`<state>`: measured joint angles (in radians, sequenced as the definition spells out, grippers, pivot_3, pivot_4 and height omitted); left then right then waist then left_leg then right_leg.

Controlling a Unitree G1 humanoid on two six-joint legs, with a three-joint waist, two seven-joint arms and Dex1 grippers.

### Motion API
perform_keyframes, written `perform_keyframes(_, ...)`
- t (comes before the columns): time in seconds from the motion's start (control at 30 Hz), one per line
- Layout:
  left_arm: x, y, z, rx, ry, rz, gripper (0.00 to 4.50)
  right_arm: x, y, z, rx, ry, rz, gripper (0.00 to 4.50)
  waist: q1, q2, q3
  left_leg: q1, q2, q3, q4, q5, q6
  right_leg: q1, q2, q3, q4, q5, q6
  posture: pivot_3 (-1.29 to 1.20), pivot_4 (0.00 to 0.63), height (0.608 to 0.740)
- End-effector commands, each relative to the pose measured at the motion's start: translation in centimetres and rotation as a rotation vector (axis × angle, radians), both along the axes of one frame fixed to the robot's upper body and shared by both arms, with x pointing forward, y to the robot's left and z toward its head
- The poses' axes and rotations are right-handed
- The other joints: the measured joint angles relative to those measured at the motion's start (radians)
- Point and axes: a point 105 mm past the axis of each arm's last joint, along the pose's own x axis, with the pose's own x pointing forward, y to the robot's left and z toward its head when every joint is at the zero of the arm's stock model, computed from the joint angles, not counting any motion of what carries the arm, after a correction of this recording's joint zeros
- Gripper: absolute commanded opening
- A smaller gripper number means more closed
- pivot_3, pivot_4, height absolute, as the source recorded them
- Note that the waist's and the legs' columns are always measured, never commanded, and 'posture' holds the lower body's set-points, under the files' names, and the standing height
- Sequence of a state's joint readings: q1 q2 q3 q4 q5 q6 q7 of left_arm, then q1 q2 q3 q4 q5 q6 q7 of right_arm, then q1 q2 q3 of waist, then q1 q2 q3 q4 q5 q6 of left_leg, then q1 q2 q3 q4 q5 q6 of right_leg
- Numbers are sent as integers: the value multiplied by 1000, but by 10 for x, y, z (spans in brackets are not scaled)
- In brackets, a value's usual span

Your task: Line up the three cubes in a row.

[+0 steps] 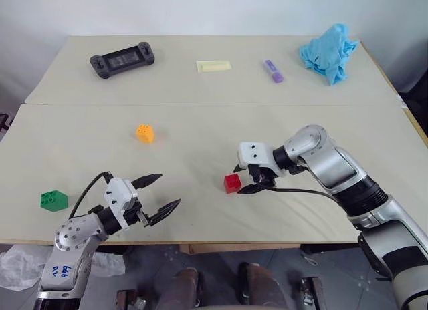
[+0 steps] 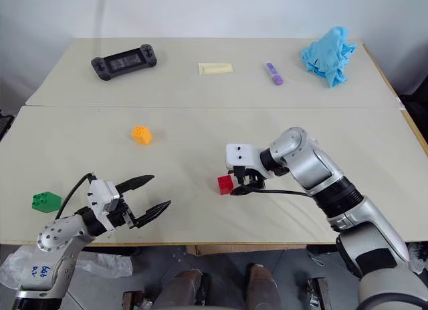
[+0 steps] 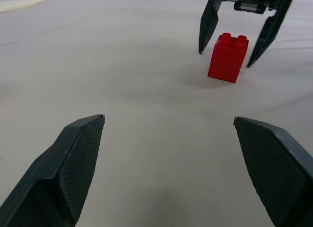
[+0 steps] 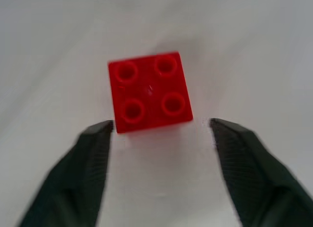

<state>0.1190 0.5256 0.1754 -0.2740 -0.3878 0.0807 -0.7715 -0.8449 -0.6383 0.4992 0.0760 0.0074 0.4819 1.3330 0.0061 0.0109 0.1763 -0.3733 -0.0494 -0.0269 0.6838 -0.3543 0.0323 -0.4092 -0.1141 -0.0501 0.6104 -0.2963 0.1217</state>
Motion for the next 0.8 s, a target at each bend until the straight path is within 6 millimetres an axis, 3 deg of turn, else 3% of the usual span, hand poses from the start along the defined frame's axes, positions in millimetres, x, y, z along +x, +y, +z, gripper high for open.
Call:
perform_keyframes(0.03, -4, 20, 24, 6, -126, 141, 4500, 9, -12, 24, 156, -71, -82, 4479, -6, 0, 0, 0, 0, 0, 0, 0, 0, 0, 0, 0, 0, 0, 0, 0, 150, 740)
perform_keyframes(0.07, -4, 24, 26, 13, -145, 174, 4500, 10, -15, 24, 183, -68, -97, 4479, -6, 0, 0, 0, 0, 0, 0, 0, 0, 0, 0, 0, 0, 0, 0, 0, 150, 740)
perform_keyframes(0.23, -25, 54, 26, -72, -147, 377, 4500, -21, -10, 53, 657, -101, 118, 4479, -10, -1, 0, 1, 1, 0, -1, 0, 0, 1, 0, 0, -1, 0, 0, 0, 150, 740)
perform_keyframes(0.43, -76, 91, -2, -127, -75, 684, 4500, -36, -17, 31, 751, -85, 147, 4479, -7, -3, 1, 2, 1, 3, -1, -1, 1, 2, 0, 2, -2, 0, 0, 0, 150, 740)
perform_keyframes(0.53, -111, 115, -16, -178, -62, 905, 4500, -42, -16, 22, 799, -32, 141, 4479, -6, -4, 1, 3, 2, 2, 0, -1, 1, 4, 0, 4, -6, 0, 0, 0, 150, 740)
perform_keyframes(0.67, -152, 142, -33, -259, -47, 1165, 4500, -46, -13, 16, 827, -92, 173, 4479, -2, -5, 2, 4, 2, 2, 0, -1, 1, 5, 0, 5, -7, 0, 0, 0, 150, 740)
perform_keyframes(0.8, -170, 161, -39, -298, -65, 1292, 4500, -43, -14, 12, 824, -113, 167, 4479, -1, -8, 1, 4, 2, 2, 0, -1, 1, 5, 0, 4, -7, 0, 0, 0, 150, 740)
